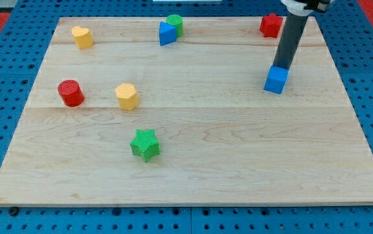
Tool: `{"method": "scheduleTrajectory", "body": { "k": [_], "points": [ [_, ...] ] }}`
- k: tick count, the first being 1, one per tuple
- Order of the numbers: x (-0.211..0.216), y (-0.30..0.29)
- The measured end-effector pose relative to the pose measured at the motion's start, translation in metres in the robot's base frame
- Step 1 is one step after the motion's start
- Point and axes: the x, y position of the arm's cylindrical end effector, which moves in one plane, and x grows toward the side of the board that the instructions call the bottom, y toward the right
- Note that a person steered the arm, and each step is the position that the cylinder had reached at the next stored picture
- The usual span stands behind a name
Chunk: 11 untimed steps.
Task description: Move your arm separating blue triangle and green circle
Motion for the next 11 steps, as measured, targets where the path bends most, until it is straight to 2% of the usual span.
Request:
{"method": "scheduleTrajectory", "body": {
  "k": [3, 4, 6, 8, 9, 10, 11],
  "points": [
    [0.013, 0.0],
    [-0.001, -0.019],
    [-0.01, -0.12],
    [-0.056, -0.133],
    [-0.059, -0.146],
    [-0.049, -0.193],
    [-0.043, -0.271]
  ]
}}
